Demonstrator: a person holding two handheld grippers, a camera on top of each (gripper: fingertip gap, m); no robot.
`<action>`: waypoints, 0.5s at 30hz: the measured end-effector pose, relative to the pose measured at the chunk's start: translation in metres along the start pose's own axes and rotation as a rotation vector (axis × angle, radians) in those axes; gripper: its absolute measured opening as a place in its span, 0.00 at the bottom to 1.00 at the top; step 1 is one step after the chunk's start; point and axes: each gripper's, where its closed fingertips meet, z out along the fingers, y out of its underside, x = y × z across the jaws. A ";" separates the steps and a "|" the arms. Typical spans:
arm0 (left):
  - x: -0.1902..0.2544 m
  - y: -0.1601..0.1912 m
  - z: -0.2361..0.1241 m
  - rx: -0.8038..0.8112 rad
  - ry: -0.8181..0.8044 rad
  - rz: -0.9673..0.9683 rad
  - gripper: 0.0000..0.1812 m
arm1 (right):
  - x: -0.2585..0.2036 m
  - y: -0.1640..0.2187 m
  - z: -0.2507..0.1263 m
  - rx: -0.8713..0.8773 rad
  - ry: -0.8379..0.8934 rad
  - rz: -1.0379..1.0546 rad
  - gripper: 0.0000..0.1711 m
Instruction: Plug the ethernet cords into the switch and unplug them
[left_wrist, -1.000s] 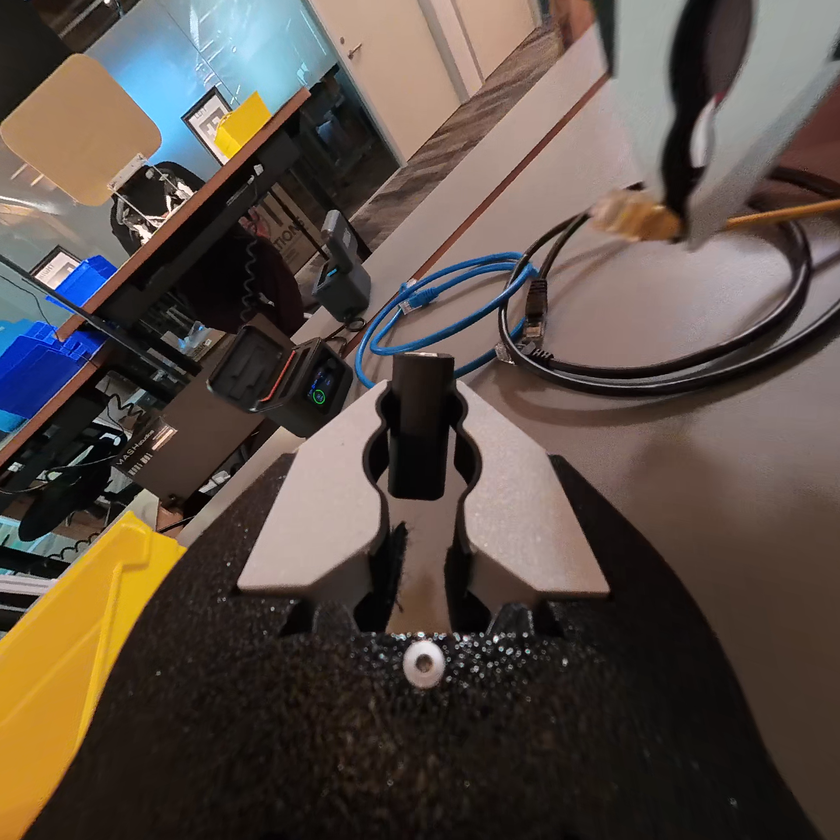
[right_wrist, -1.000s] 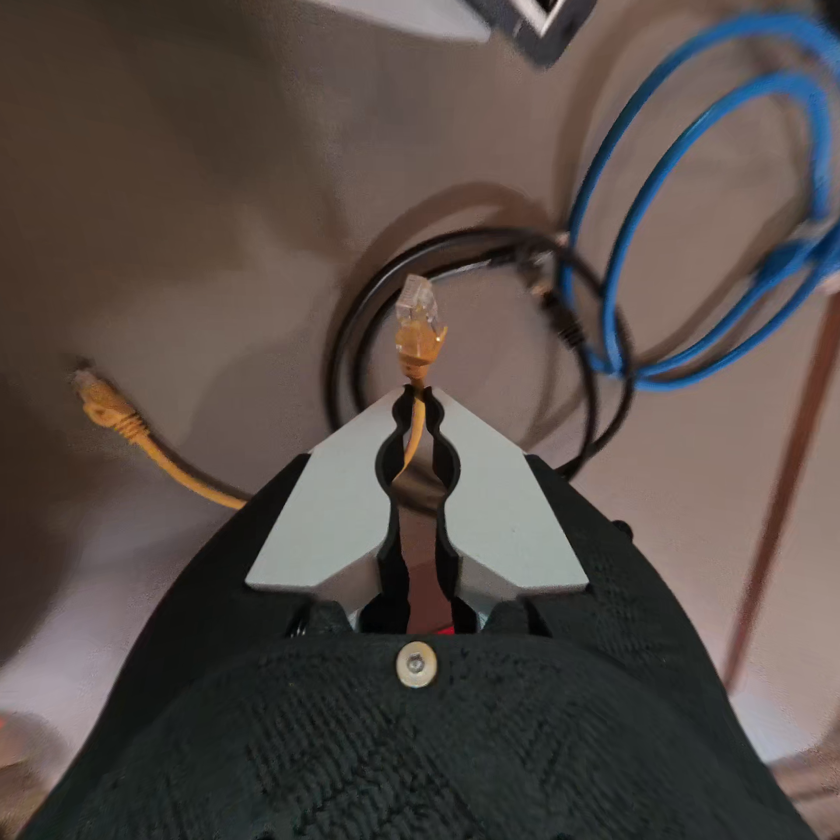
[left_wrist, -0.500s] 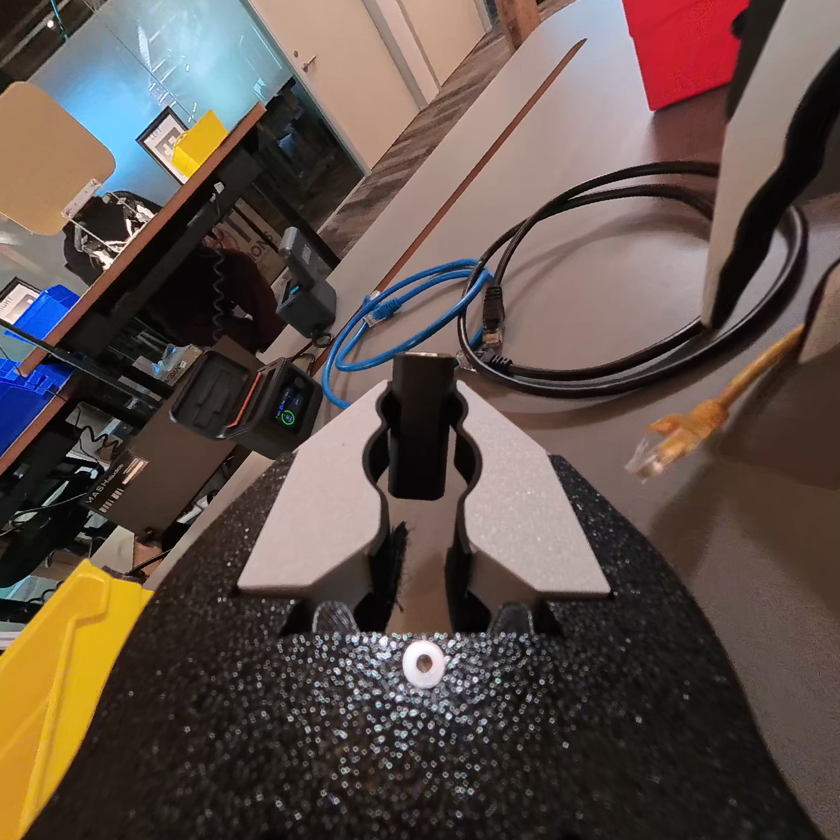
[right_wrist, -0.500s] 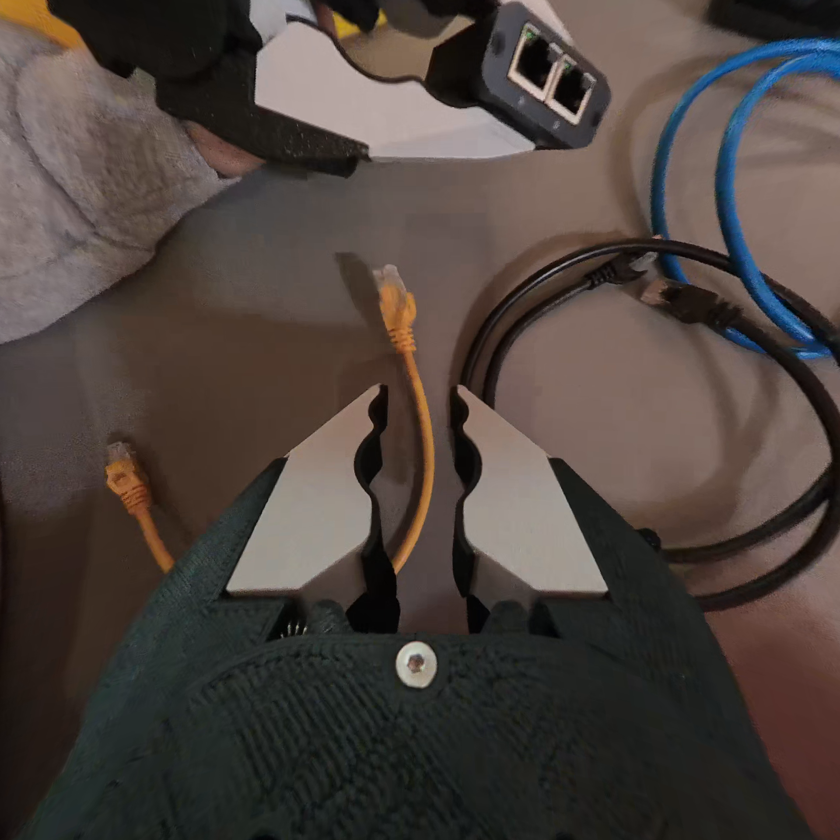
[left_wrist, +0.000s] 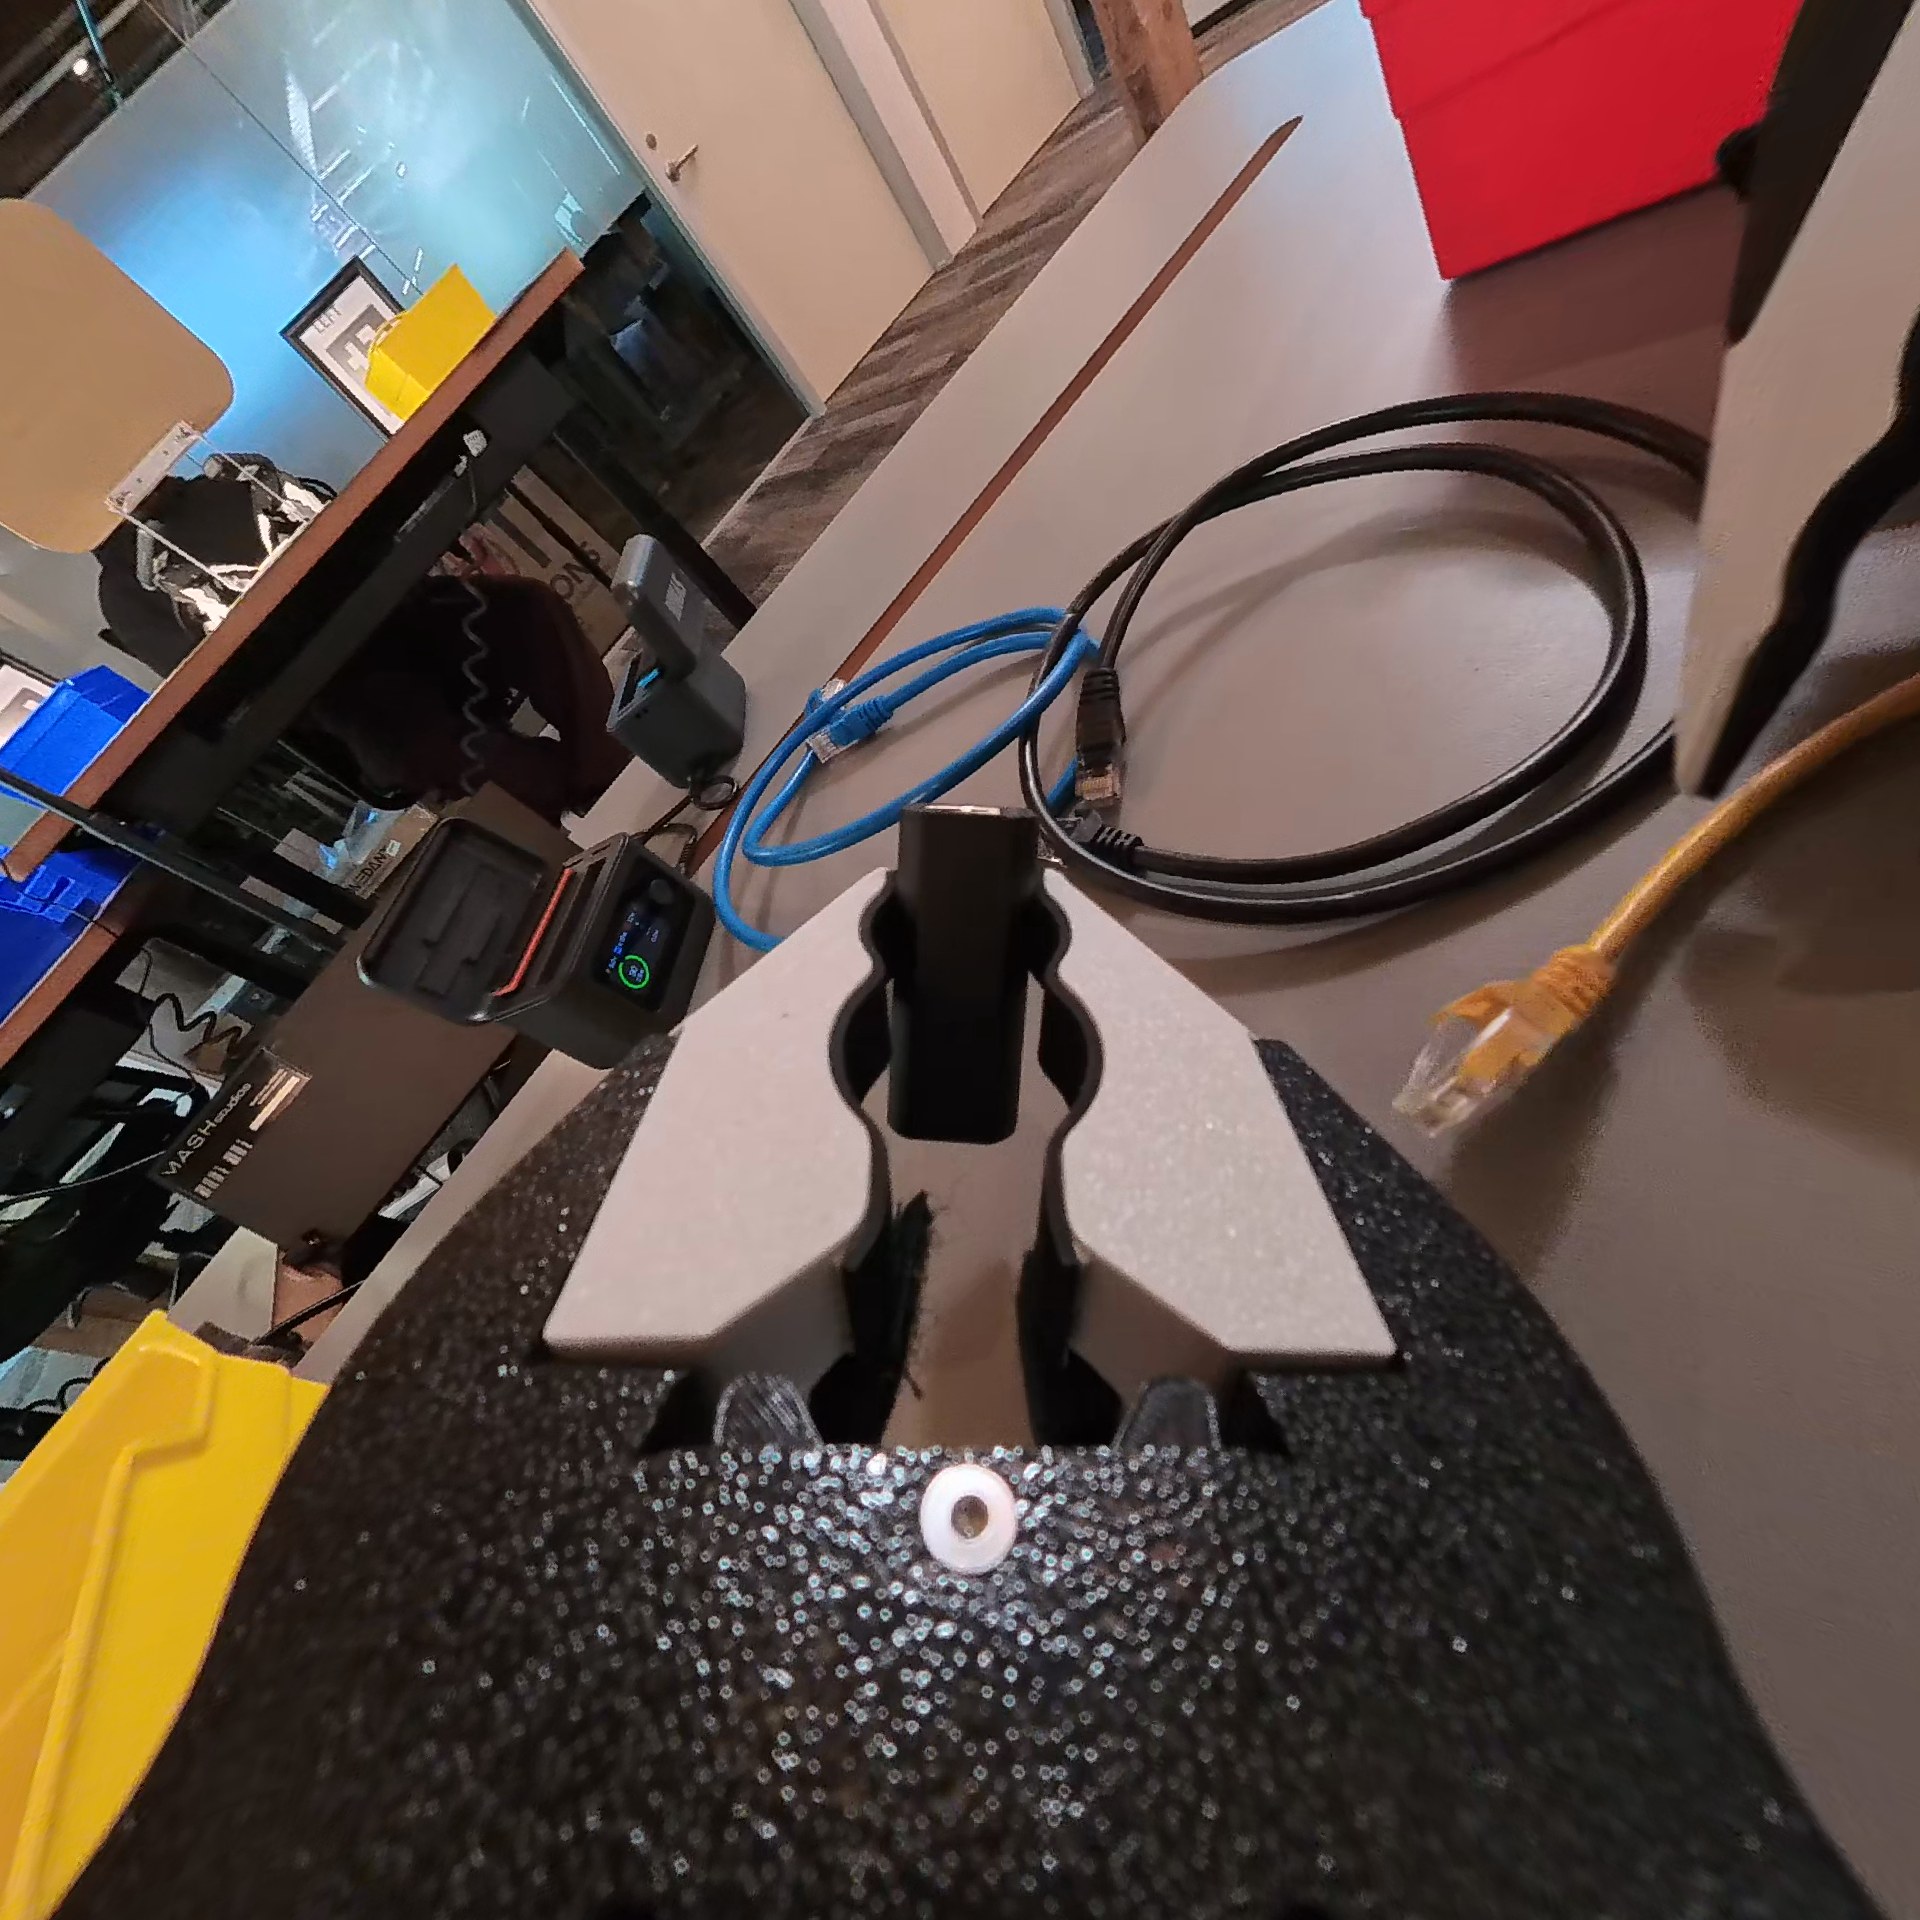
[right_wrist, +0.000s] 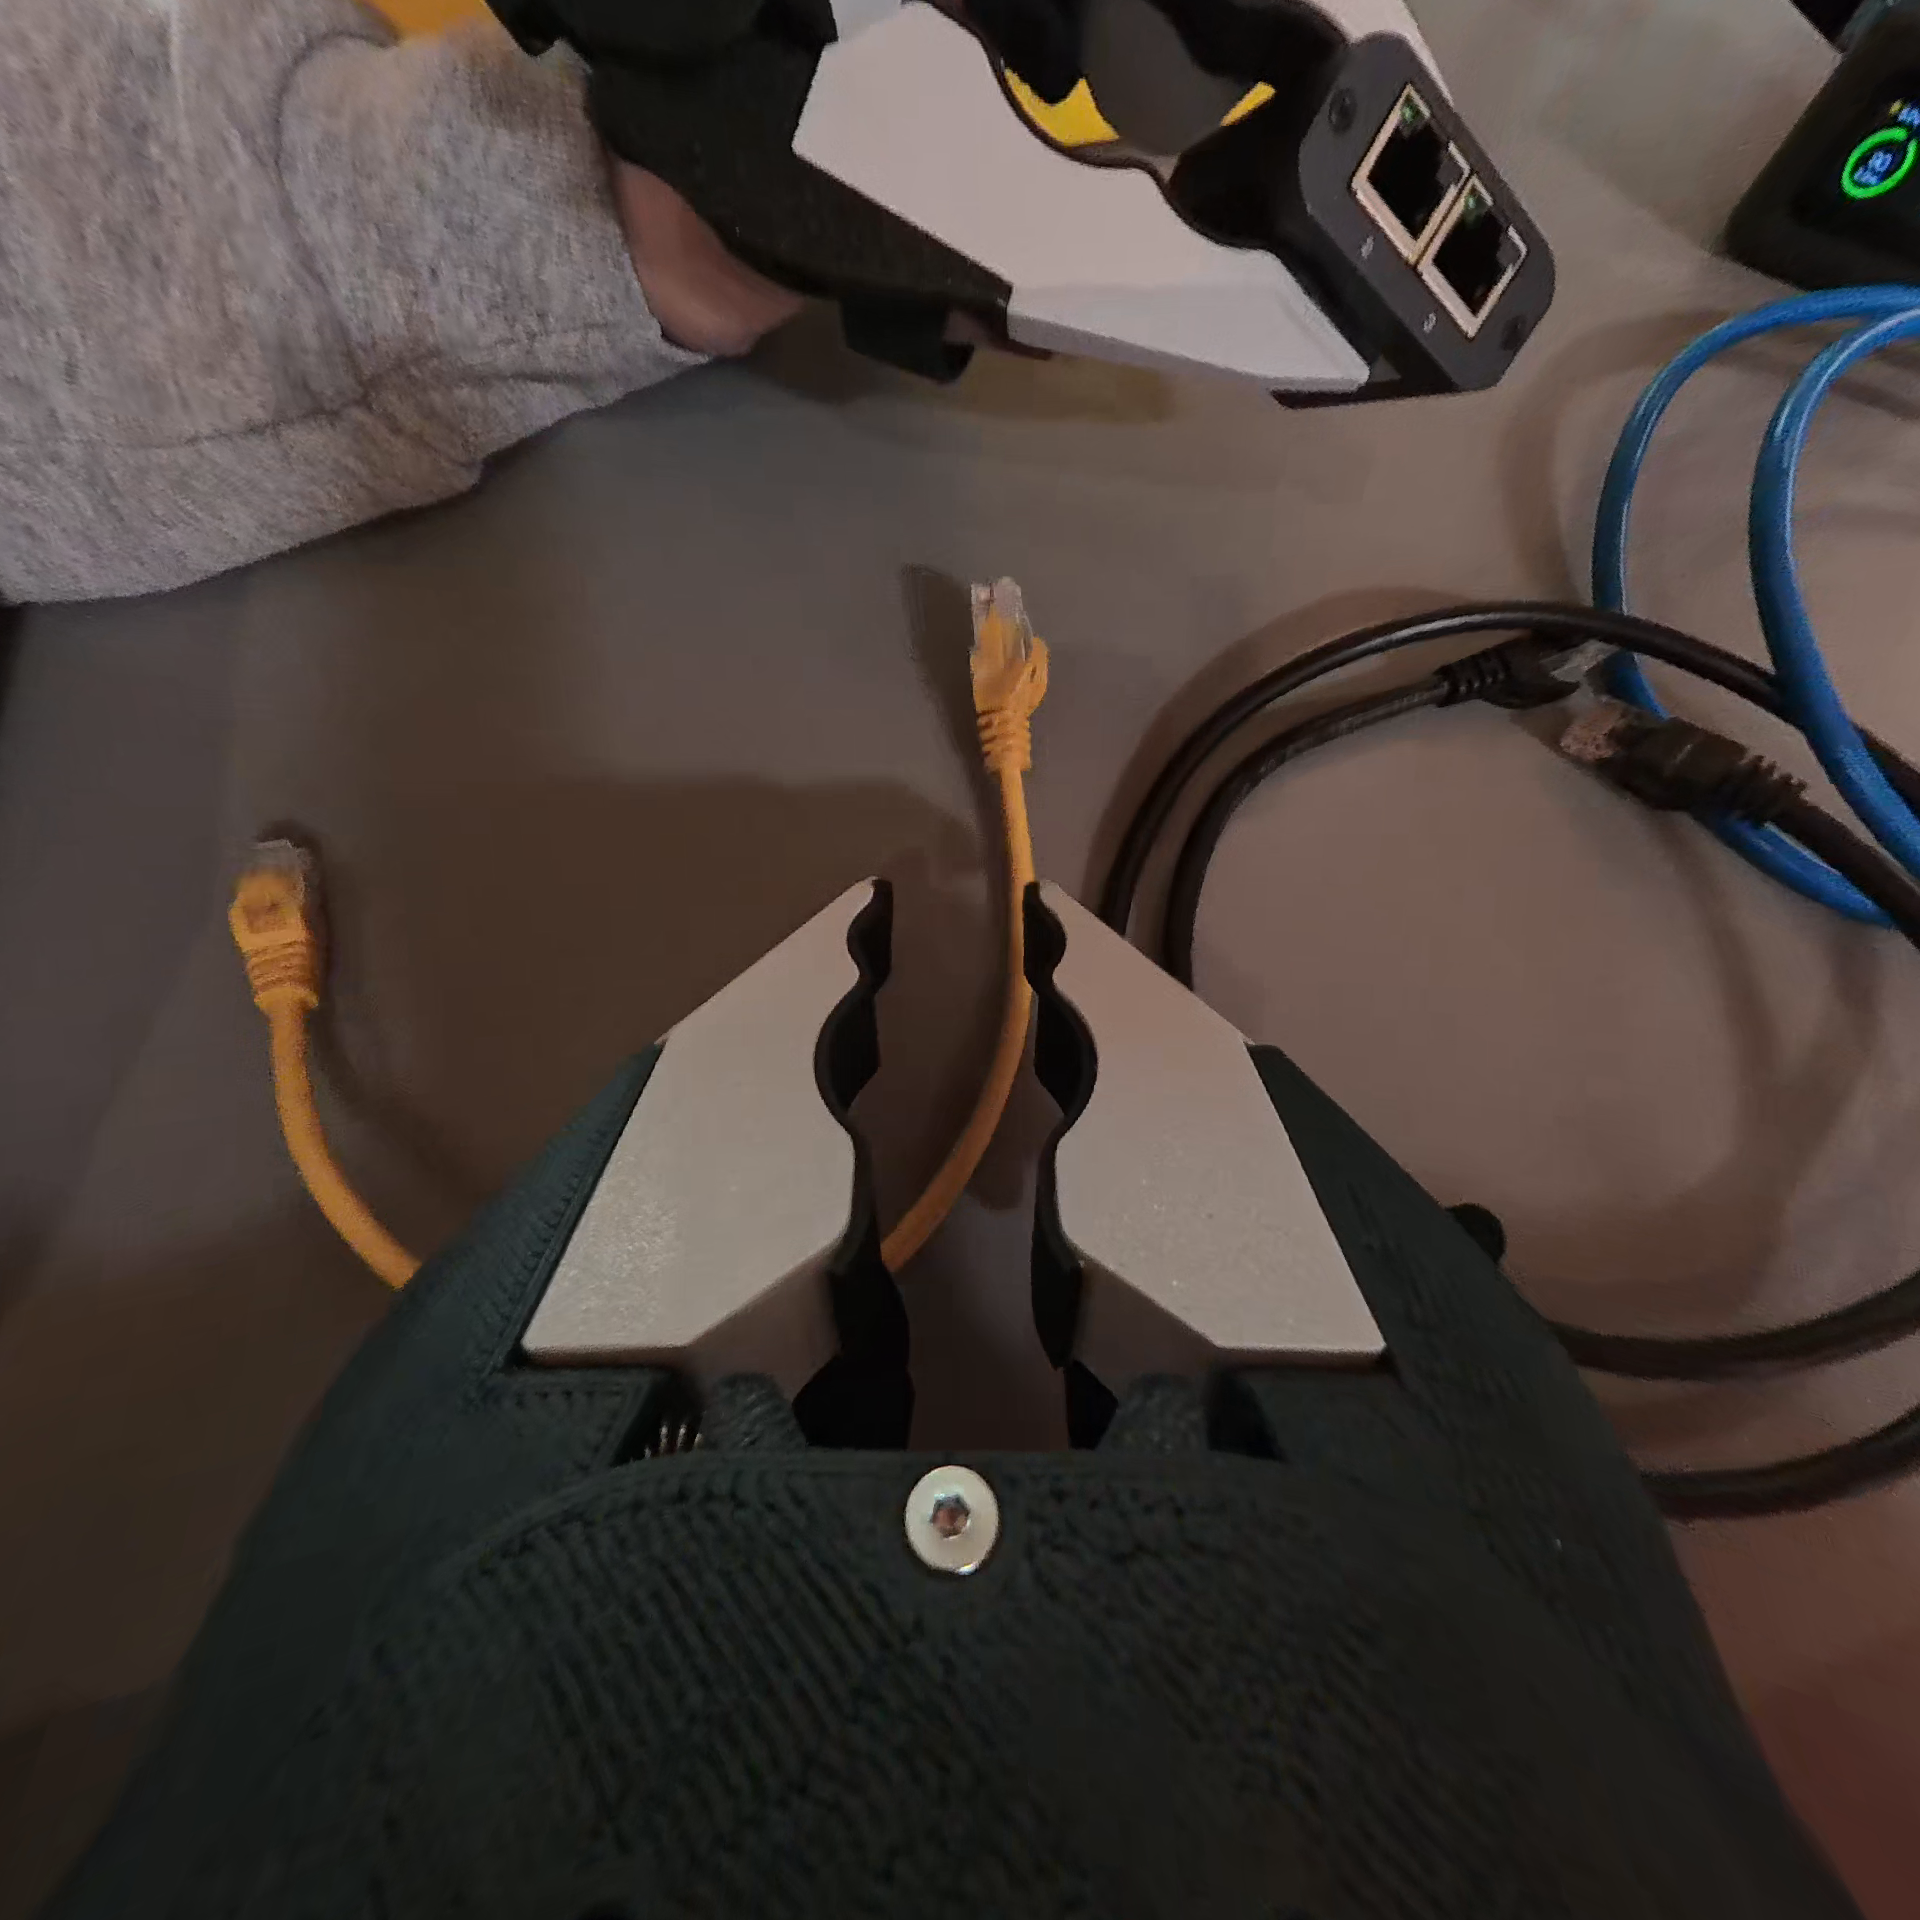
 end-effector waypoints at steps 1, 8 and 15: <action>0.000 0.000 0.000 0.000 0.000 0.001 0.12 | 0.001 -0.002 0.003 0.005 0.000 -0.009 0.14; 0.000 0.002 0.000 -0.002 0.004 0.003 0.12 | 0.008 -0.002 0.025 -0.066 -0.036 -0.001 0.05; 0.008 0.003 0.002 -0.011 0.028 0.058 0.12 | 0.043 -0.020 0.005 -0.100 0.208 0.089 0.01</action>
